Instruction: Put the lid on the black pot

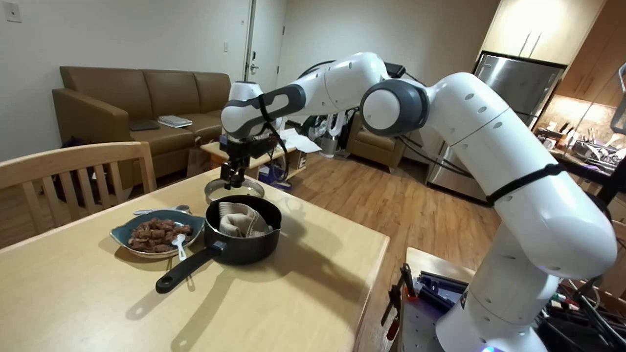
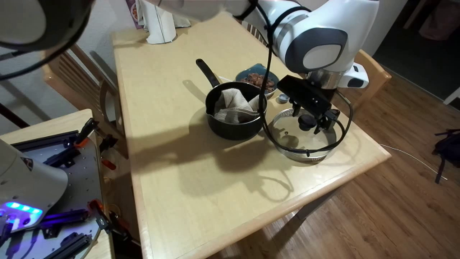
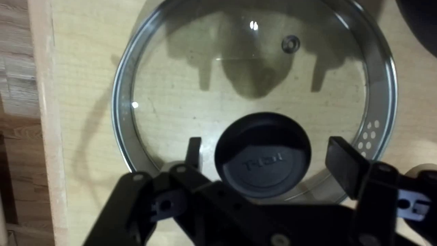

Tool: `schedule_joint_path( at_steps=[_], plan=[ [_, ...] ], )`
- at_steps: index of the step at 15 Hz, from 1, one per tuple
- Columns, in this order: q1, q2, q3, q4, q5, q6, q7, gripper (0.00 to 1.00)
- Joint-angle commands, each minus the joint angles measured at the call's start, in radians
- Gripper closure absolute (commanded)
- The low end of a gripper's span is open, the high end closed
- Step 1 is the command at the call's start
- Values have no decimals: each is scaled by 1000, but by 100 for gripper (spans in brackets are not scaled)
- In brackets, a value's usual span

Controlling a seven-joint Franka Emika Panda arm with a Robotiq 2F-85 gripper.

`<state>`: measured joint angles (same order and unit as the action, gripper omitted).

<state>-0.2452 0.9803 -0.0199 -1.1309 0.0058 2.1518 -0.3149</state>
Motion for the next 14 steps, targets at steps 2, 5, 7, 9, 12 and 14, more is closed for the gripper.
schedule_joint_path(
  at_steps=[2,5,7,9,12,14],
  plan=[
    [-3,36,-1,35,-13,22,-21,47],
    [-4,36,0,39,-10,18,-19,62],
    [-3,35,-1,39,-10,6,-17,65],
    [-4,29,1,39,-8,-7,-17,66],
    [-2,8,2,29,-10,-29,-22,66],
    [-3,-14,4,16,-11,-32,-29,66]
  ],
)
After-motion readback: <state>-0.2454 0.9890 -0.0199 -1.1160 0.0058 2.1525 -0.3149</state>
